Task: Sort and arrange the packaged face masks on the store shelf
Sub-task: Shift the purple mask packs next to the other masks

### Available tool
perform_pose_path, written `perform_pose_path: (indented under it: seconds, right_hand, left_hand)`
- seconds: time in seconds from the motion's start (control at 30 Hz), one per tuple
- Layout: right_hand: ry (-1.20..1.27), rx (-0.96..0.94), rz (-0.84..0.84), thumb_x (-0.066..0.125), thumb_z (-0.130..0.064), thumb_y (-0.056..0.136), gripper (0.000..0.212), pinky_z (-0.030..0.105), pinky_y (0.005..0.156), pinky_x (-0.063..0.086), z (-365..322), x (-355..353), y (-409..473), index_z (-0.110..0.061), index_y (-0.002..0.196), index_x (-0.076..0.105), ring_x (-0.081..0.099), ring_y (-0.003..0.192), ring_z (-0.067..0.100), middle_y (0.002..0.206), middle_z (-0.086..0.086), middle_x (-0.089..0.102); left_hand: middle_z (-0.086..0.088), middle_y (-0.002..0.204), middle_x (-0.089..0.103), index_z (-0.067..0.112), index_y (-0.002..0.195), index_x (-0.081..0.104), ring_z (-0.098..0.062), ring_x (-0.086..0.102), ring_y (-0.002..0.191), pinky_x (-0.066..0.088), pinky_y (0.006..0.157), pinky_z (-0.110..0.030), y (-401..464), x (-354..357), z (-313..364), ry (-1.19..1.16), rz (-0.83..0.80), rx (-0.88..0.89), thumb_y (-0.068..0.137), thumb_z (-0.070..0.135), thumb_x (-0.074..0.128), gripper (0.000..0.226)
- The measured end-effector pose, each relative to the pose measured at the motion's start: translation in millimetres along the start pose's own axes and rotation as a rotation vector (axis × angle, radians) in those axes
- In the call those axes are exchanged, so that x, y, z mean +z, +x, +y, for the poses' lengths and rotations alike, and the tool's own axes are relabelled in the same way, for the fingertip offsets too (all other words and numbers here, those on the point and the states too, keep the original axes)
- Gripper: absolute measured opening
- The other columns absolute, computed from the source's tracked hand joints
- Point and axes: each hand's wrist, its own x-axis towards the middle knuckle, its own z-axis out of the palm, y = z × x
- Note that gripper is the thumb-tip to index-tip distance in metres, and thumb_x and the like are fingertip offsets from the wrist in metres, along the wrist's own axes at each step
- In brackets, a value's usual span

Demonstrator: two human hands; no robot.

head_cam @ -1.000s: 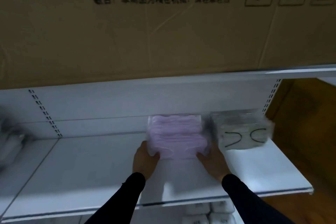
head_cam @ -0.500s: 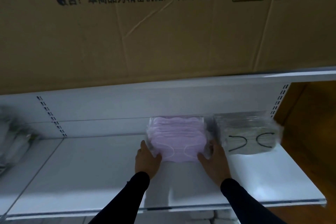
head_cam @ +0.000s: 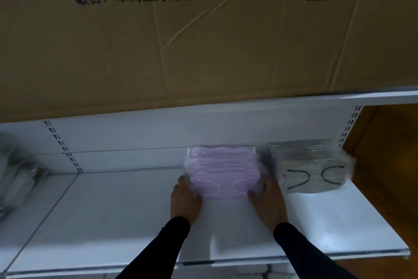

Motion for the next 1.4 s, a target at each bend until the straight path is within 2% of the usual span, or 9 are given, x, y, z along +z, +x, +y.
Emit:
perform_pose_path:
  seconds: [0.2, 0.3, 0.43, 0.6, 0.7, 0.87, 1.07, 1.2, 1.4]
  right_hand:
    - [0.01, 0.068, -0.033, 0.078, -0.03, 0.073, 0.079, 0.043, 0.096, 0.048, -1.6, -5.2, -6.1, -0.005, 0.137, 0.04, 0.054, 0.115, 0.034, 0.126, 0.02, 0.055]
    - [0.069, 0.081, -0.006, 0.077, -0.035, 0.078, 0.081, 0.041, 0.102, 0.044, -8.2, -11.6, -10.7, -0.004, 0.142, 0.038, 0.051, 0.121, 0.031, 0.132, 0.019, 0.051]
    - [0.078, 0.091, -0.013, 0.069, -0.042, 0.084, 0.077, 0.041, 0.1, 0.045, -11.2, -14.0, -10.1, -0.007, 0.145, 0.037, 0.055, 0.116, 0.031, 0.13, 0.018, 0.054]
    - [0.021, 0.108, -0.032, 0.063, -0.032, 0.091, 0.037, 0.028, 0.074, 0.04, -14.3, -10.7, -3.2, -0.004, 0.113, 0.057, 0.057, 0.088, 0.026, 0.098, 0.012, 0.061]
    - [0.024, 0.099, -0.025, 0.064, -0.028, 0.091, 0.02, 0.024, 0.067, 0.032, -17.5, -11.8, -3.0, -0.011, 0.093, 0.053, 0.053, 0.078, 0.024, 0.084, 0.005, 0.054]
    - [0.056, 0.084, -0.013, 0.066, -0.026, 0.089, 0.038, 0.022, 0.075, 0.034, -15.2, -12.0, -3.7, -0.001, 0.117, 0.059, 0.061, 0.098, 0.029, 0.106, 0.014, 0.065]
    - [0.076, 0.06, -0.007, 0.067, -0.022, 0.088, 0.018, 0.013, 0.053, 0.033, -17.6, -16.0, -4.9, -0.012, 0.1, 0.057, 0.049, 0.066, 0.016, 0.07, -0.004, 0.05]
    - [0.068, 0.06, -0.007, 0.067, -0.022, 0.088, 0.018, 0.012, 0.048, 0.034, -16.4, -18.4, -2.4, -0.01, 0.087, 0.053, 0.047, 0.063, 0.02, 0.067, -0.001, 0.046]
    - [0.049, 0.031, -0.089, 0.078, -0.015, 0.076, 0.039, 0.016, 0.063, 0.039, -10.5, -24.5, -6.9, -0.013, 0.108, 0.055, 0.057, 0.085, 0.017, 0.094, -0.001, 0.059]
  left_hand:
    - [-0.021, 0.129, 0.05, 0.004, 0.143, 0.027, -0.037, 0.048, 0.12, 0.039, 0.098, -0.038, -3.7, -10.2, 0.2, 0.0, -0.049, -0.023, 0.074, 0.03, 0.072, 0.086]
    - [-0.021, 0.144, 0.038, 0.004, 0.15, 0.012, -0.035, 0.038, 0.134, 0.03, 0.11, -0.038, -7.4, -14.6, 4.4, -0.001, -0.059, -0.04, 0.078, 0.049, 0.069, 0.103]
    - [-0.023, 0.146, 0.036, 0.003, 0.151, 0.014, -0.036, 0.037, 0.135, 0.029, 0.111, -0.038, -7.0, -16.1, 8.4, -0.049, -0.048, -0.07, 0.087, 0.054, 0.055, 0.091]
    - [-0.028, 0.126, 0.053, 0.0, 0.138, 0.034, -0.041, 0.052, 0.117, 0.041, 0.099, -0.042, 0.8, -12.9, 10.1, -0.034, -0.065, -0.089, 0.094, 0.046, 0.049, 0.065]
    - [-0.028, 0.125, 0.054, 0.0, 0.136, 0.035, -0.041, 0.052, 0.116, 0.042, 0.099, -0.043, 1.6, -11.0, 8.8, -0.026, -0.073, -0.093, 0.093, 0.045, 0.051, 0.065]
    - [-0.022, 0.128, 0.051, 0.007, 0.146, 0.024, -0.038, 0.049, 0.12, 0.039, 0.101, -0.038, -4.6, -13.4, 0.9, 0.049, -0.089, -0.054, 0.082, 0.045, 0.066, 0.085]
    - [-0.019, 0.119, 0.055, 0.006, 0.137, 0.034, -0.036, 0.053, 0.11, 0.042, 0.087, -0.035, -8.0, -9.2, -1.5, 0.042, -0.097, -0.03, 0.079, 0.024, 0.069, 0.07]
    - [-0.016, 0.119, 0.054, 0.007, 0.137, 0.035, -0.035, 0.052, 0.109, 0.04, 0.086, -0.033, -10.1, -3.3, 2.7, 0.007, -0.069, -0.01, 0.082, 0.021, 0.066, 0.066]
    - [-0.023, 0.129, 0.049, 0.004, 0.146, 0.022, -0.037, 0.047, 0.121, 0.038, 0.099, -0.036, -10.6, -11.9, 0.1, -0.006, -0.07, -0.072, 0.08, 0.024, 0.072, 0.085]
